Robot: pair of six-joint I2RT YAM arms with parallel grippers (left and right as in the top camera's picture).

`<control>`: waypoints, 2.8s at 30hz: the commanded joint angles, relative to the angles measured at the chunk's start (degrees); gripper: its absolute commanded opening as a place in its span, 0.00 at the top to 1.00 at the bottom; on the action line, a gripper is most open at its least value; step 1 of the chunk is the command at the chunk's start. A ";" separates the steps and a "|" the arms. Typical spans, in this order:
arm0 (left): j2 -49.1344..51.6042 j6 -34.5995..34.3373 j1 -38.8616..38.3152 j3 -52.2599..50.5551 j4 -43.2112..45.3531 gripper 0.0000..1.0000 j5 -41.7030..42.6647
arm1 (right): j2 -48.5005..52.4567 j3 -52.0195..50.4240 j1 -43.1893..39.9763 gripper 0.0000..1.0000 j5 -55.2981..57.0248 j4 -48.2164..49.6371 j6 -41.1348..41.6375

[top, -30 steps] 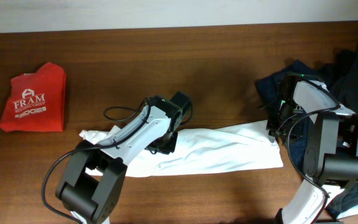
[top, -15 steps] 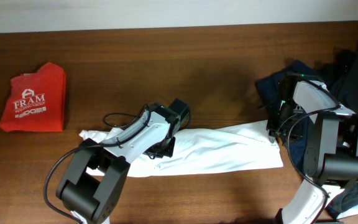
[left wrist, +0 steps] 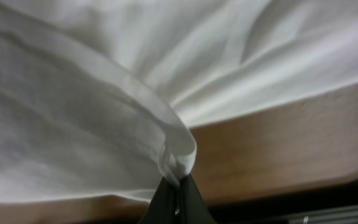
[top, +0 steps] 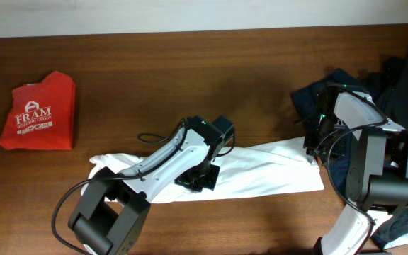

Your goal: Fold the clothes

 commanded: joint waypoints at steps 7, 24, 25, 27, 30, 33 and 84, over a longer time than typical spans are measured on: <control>-1.53 0.72 0.72 -0.11 0.42 0.55 -1.84 | -0.66 -0.26 -0.04 0.67 1.09 -0.46 0.46; 9.88 4.20 26.16 5.03 6.21 0.42 -6.88 | -0.66 -0.26 -0.04 0.67 1.09 -0.48 0.46; 10.71 4.22 26.16 4.96 6.27 0.45 -5.79 | -0.66 -0.26 -0.04 0.67 1.09 -0.46 0.46; 11.21 5.70 26.16 4.83 6.62 0.61 -3.82 | -0.66 -0.26 -0.04 0.67 1.09 -0.46 0.46; 11.21 5.70 26.05 4.83 6.62 1.00 -3.67 | -0.66 -0.26 -0.04 0.67 1.09 -0.48 0.46; 11.17 7.41 26.05 5.60 6.40 1.00 -2.82 | -0.66 -0.26 -0.04 0.67 1.09 -0.48 0.46; -8.74 -1.64 39.95 14.05 3.87 0.46 -7.37 | -12.11 -17.05 -2.67 0.16 -16.20 18.45 -17.59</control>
